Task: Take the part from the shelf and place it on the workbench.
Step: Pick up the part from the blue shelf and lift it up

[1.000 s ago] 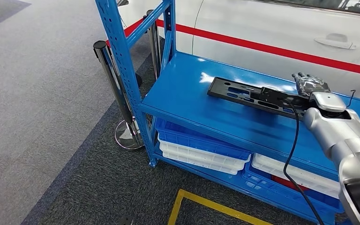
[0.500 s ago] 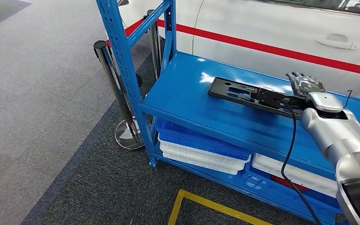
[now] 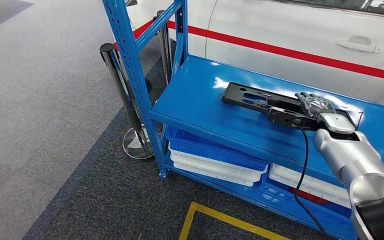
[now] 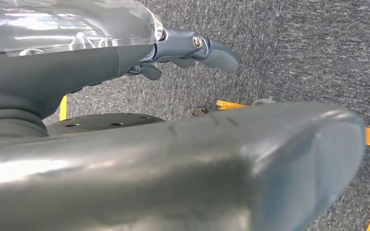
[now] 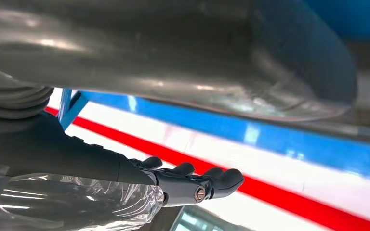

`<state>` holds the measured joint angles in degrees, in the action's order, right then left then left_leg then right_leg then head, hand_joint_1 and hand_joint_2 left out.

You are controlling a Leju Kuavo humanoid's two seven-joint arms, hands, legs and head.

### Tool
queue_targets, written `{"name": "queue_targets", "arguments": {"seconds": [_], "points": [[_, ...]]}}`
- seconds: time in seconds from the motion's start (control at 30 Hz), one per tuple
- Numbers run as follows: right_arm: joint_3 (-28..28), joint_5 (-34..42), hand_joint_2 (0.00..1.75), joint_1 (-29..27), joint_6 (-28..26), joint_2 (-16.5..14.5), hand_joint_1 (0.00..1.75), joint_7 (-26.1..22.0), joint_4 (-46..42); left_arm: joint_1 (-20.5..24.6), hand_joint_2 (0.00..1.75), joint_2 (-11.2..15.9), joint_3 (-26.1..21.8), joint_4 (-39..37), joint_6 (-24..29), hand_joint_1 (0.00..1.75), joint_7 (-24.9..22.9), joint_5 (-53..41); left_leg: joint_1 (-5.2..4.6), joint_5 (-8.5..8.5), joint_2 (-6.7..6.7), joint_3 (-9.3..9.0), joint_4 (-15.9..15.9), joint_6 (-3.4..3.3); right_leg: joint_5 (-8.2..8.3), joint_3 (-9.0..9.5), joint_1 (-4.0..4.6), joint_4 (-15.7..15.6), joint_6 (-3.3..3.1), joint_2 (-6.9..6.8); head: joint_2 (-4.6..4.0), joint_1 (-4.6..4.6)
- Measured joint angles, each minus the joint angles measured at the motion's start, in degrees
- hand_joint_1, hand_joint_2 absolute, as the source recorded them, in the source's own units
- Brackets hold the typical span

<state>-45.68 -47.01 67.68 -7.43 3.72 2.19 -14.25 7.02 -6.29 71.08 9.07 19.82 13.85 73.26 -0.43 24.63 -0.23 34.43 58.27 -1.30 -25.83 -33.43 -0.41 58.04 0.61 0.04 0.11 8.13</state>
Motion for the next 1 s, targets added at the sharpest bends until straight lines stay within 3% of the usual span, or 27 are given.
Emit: {"name": "queue_targets", "arguments": {"seconds": [0.07,0.67,0.73,0.8,0.87,1.0], "points": [[0.15,-0.07,1.75,-0.72,-0.22,-0.01,0.00,0.04,0.00,-0.01,0.00,0.00,0.00,0.00,0.00,0.00,-0.06,0.01,0.00,0.00,0.00,0.00,0.00,0.00,0.00,0.00,0.00,0.00,0.00,0.00,0.00,0.00],[0.54,-0.22,1.75,-1.13,0.27,0.01,0.00,0.42,0.00,-0.09,0.00,0.00,0.00,0.00,-0.02,0.00,-0.45,-0.02,0.00,0.00,0.00,0.00,0.00,0.00,0.00,0.00,0.00,0.00,0.00,0.00,0.00,0.00],[0.57,-0.21,0.87,-1.20,0.40,0.01,0.00,0.38,0.00,-0.08,0.00,0.00,0.00,0.00,-0.02,0.00,-0.48,-0.02,0.00,0.00,0.00,0.00,0.00,0.00,0.00,0.00,0.00,0.00,0.00,0.00,0.00,0.00],[0.59,-0.21,0.87,-1.29,0.46,0.01,0.00,0.31,0.00,-0.08,0.00,0.00,0.00,0.00,-0.02,0.00,-0.48,-0.01,0.00,0.00,0.00,0.00,0.00,0.00,0.00,0.00,0.00,0.00,0.00,0.00,0.00,0.00],[0.62,-0.19,1.75,-1.37,0.48,0.01,0.00,0.14,0.00,-0.08,0.00,0.00,0.00,0.00,-0.02,0.00,-0.48,0.03,0.00,0.00,0.00,0.00,0.00,0.00,0.00,0.00,0.00,0.00,0.00,0.00,0.00,0.00],[0.79,-0.15,1.75,-1.47,0.47,0.01,0.00,-0.28,0.00,-0.11,0.00,0.00,-0.01,0.00,-0.04,0.00,-0.48,0.17,0.00,0.00,0.00,0.00,0.00,0.00,0.00,0.00,0.00,0.00,0.00,0.00,0.00,0.00]]}}
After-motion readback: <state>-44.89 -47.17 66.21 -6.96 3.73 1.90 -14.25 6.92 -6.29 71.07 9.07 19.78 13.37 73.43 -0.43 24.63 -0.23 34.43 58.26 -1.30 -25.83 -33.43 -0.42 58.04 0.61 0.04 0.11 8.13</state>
